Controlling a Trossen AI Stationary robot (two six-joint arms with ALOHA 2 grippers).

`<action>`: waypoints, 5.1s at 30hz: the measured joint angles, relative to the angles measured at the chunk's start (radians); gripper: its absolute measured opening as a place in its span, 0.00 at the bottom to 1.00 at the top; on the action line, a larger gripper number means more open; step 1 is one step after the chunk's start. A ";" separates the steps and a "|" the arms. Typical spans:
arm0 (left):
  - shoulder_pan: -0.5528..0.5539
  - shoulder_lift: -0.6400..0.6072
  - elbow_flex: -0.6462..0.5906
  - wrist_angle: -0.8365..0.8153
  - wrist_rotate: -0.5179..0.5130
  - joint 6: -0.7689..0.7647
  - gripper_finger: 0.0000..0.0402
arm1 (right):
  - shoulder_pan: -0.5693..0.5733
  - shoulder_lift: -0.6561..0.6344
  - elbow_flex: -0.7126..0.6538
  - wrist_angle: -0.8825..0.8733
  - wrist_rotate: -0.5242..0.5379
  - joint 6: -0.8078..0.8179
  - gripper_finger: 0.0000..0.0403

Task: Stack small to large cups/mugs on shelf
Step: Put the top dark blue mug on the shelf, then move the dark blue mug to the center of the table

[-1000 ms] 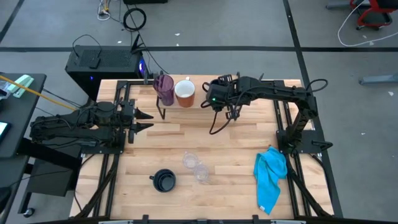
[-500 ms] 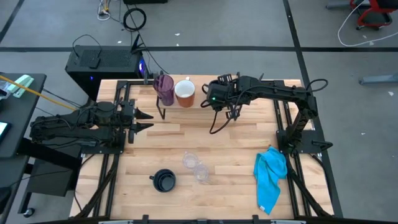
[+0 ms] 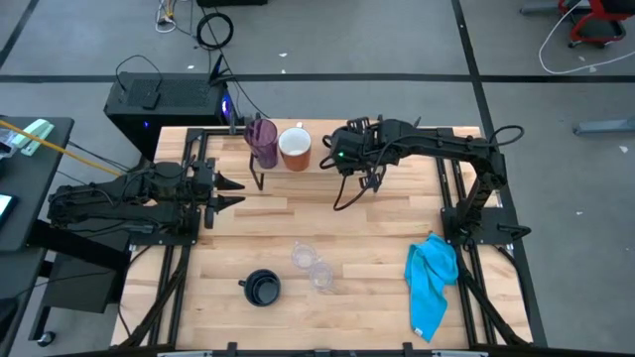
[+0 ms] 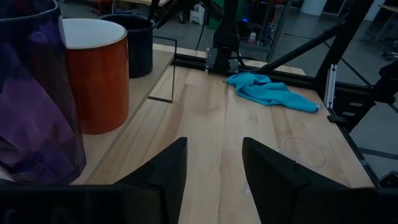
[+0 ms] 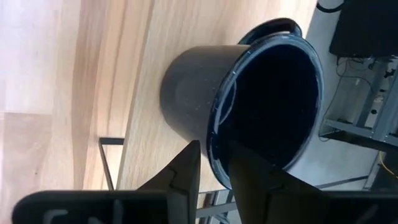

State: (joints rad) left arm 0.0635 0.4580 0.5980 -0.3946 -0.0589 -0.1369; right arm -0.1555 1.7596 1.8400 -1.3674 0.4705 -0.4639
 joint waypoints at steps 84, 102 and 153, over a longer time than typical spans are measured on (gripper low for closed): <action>0.000 0.000 0.000 -0.031 0.000 -0.010 0.40 | -0.230 -0.029 -0.098 0.180 -0.405 0.018 0.37; 0.000 0.000 0.000 -0.031 0.000 -0.011 0.40 | -0.224 -0.029 -0.098 0.231 -0.400 0.120 0.37; -0.284 0.227 0.017 -0.181 0.216 -0.373 0.40 | -0.084 -0.126 -0.095 0.116 -0.440 0.341 0.37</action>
State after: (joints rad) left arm -0.2204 0.6854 0.6148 -0.5758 0.1571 -0.5104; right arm -0.2393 1.6331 1.7451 -1.2518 0.0306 -0.1226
